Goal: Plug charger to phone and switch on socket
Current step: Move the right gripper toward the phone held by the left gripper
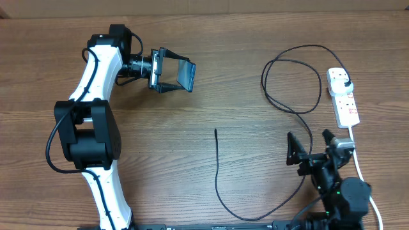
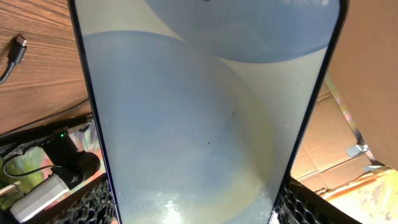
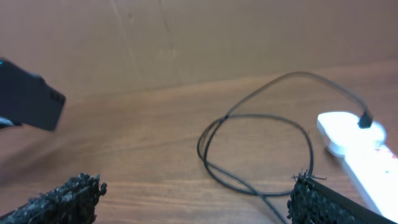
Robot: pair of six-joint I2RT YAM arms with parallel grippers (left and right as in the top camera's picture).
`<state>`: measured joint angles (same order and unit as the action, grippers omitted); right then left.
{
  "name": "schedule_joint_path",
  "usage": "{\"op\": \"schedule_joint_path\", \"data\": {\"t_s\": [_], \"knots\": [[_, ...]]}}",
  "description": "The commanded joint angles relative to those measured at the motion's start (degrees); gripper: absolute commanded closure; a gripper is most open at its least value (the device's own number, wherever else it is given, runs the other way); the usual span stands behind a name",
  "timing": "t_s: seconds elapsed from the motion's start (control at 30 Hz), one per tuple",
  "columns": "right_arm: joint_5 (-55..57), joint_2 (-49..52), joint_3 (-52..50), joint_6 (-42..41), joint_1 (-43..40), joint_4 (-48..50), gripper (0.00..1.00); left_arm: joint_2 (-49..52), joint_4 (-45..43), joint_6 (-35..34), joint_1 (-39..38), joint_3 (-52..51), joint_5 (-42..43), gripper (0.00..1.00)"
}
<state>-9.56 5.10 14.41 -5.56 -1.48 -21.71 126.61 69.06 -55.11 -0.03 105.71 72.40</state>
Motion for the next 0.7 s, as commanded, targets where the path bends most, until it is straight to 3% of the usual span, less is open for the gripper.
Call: {"op": "schedule_joint_path", "data": {"t_s": [0.0, 0.2, 0.4, 0.53, 0.67], "knots": [[0.9, 5.6, 9.0, -0.2, 0.2, -2.4, 0.00, -0.2, 0.1, 1.1, -0.3, 1.8, 0.8, 0.96], [-1.0, 22.7, 23.9, -0.2, 0.2, -12.5, 0.00, -0.2, 0.2, 1.1, -0.3, 1.8, -1.0, 0.96], [-11.4, 44.4, 40.3, -0.5, 0.2, -24.8, 0.00, -0.2, 0.2, 1.0, -0.3, 1.8, -1.9, 0.96], [-26.0, 56.7, 47.2, -0.5, 0.2, -27.9, 0.00, -0.2, 0.2, 0.9, -0.3, 1.8, -5.4, 0.96], [-47.7, 66.8, 48.4, -0.7, 0.2, -23.8, 0.00, -0.2, 1.1, 0.8, -0.4, 1.8, -8.4, 0.96]]}}
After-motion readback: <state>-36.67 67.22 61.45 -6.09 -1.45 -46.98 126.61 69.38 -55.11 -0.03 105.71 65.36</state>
